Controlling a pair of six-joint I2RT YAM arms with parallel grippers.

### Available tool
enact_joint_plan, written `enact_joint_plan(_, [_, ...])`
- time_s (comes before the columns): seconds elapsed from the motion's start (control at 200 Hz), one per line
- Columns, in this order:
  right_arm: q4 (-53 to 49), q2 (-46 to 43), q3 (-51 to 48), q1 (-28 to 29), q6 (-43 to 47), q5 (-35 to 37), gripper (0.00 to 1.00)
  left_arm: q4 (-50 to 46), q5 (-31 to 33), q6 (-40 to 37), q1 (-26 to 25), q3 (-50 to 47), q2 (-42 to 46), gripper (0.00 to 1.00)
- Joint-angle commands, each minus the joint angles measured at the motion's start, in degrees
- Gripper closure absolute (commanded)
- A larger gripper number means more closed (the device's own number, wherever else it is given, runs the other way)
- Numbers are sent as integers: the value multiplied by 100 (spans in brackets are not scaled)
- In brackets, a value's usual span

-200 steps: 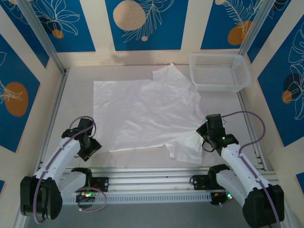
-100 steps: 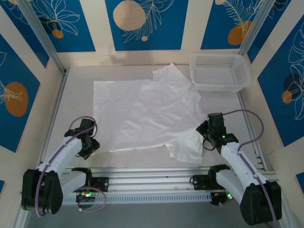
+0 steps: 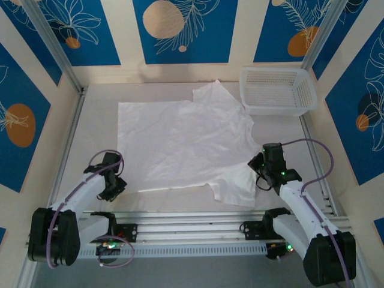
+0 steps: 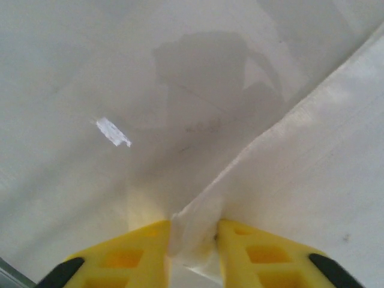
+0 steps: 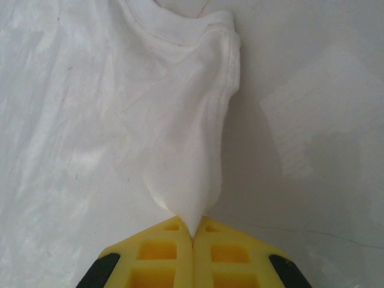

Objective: Fold the inside-out t-shirt

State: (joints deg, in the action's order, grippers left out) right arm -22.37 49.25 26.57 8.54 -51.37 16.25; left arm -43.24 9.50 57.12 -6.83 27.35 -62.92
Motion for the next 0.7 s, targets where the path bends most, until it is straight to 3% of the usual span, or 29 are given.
enact_joint_plan(0.0, [-234,-134,94,-28,2,64,99,127,-27,28,67,-8,-104,86])
enact_joint_plan(0.11, [-678,-364,65,-28,-318,423,99,-319,212,22,107,135,247,95])
enact_joint_plan(0.28, [-1199,-1120,-417,-29,-962,470,100,-829,510,148,120,54,1316,98])
enact_joint_plan(0.455, [-1615,-1570,-424,-30,-635,389,100,-874,438,-258,115,234,2148,100])
enact_joint_plan(0.555, [-1589,-1447,-215,-29,-414,329,100,-670,245,-422,115,538,2149,100])
enact_joint_plan(0.695, [-1150,-846,235,-58,-93,409,100,-410,499,-530,121,1143,1578,100])
